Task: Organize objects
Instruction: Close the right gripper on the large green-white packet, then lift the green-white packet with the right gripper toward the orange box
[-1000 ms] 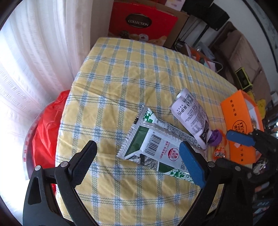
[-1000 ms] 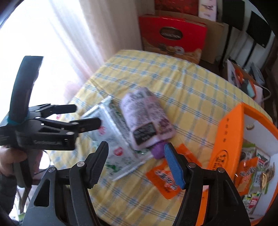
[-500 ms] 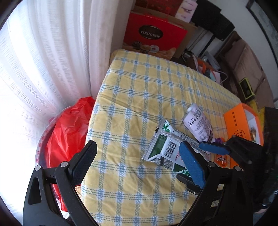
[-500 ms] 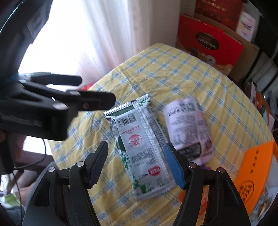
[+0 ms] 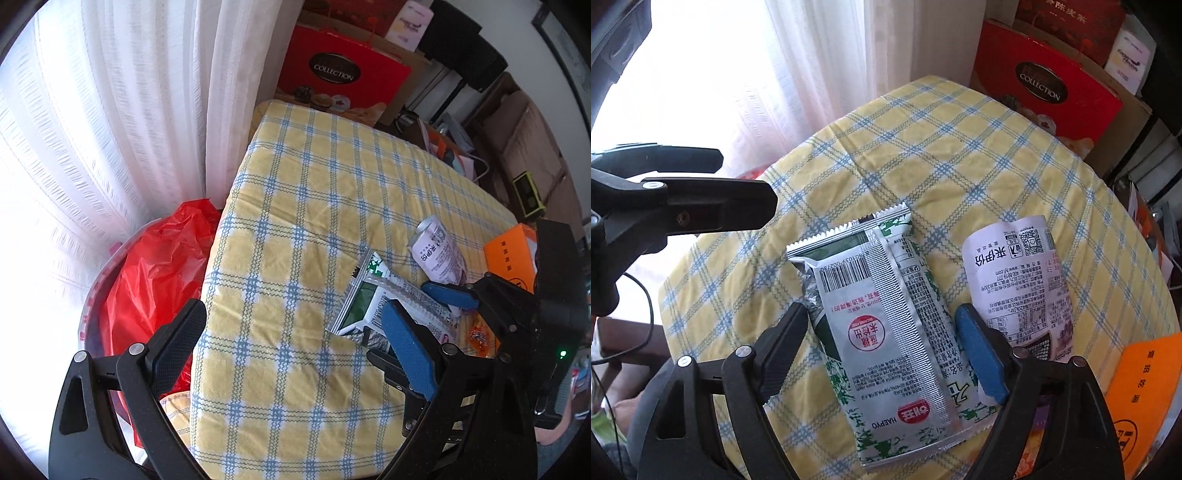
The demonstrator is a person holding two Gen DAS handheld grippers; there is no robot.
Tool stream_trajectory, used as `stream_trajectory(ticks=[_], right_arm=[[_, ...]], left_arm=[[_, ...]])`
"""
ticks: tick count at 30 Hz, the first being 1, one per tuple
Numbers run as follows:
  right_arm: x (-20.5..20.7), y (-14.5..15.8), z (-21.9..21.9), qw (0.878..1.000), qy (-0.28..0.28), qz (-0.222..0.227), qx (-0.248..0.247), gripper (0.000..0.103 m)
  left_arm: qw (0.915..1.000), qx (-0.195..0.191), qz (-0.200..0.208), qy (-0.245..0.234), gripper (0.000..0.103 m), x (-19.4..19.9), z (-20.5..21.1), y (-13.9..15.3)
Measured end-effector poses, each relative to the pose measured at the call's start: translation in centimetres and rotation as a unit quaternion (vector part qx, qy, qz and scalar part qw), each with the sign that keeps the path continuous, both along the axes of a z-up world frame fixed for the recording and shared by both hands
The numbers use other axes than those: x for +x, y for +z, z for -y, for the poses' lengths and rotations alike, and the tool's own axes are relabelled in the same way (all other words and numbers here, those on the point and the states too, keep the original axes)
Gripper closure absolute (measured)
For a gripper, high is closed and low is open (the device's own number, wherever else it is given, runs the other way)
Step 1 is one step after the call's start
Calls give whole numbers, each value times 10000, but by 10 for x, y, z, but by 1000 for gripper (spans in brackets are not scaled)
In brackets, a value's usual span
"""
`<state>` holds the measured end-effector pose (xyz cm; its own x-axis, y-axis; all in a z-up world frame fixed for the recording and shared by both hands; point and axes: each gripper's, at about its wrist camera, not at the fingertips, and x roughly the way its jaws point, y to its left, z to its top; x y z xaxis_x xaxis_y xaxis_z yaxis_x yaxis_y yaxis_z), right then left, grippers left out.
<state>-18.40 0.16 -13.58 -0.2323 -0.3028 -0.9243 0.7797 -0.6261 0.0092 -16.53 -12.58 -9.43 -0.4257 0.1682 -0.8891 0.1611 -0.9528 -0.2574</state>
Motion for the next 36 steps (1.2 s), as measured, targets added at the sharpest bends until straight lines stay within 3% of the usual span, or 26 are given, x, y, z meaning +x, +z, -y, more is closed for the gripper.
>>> stream_trajectory(ticks=[4,8,15,23,30,36], right_arm=[[4,1,1,9998,-49,-127,139,28],[3,10,-6,9997,-171,10,-173,38],[4,44,-31,9949,-421,152,-899,38],[-1,86,-70,9889,-884,-21,-1198,38],[-9,120,-123,9781,-1432,-139,-1506,38],[-16,139,-164,9696,-1850,-244,-1583,38]], left_arm=[[10000,20,-12,2,8,1,-1,1],[10000,15,-56,-21,8,2,-4,6],[9998,49,-181,-18,8,3,-7,20],[9988,307,-326,-173,7,-1,-24,37],[9963,472,-391,-598,7,-4,-63,43],[9929,214,-317,-1122,7,-3,-113,36]])
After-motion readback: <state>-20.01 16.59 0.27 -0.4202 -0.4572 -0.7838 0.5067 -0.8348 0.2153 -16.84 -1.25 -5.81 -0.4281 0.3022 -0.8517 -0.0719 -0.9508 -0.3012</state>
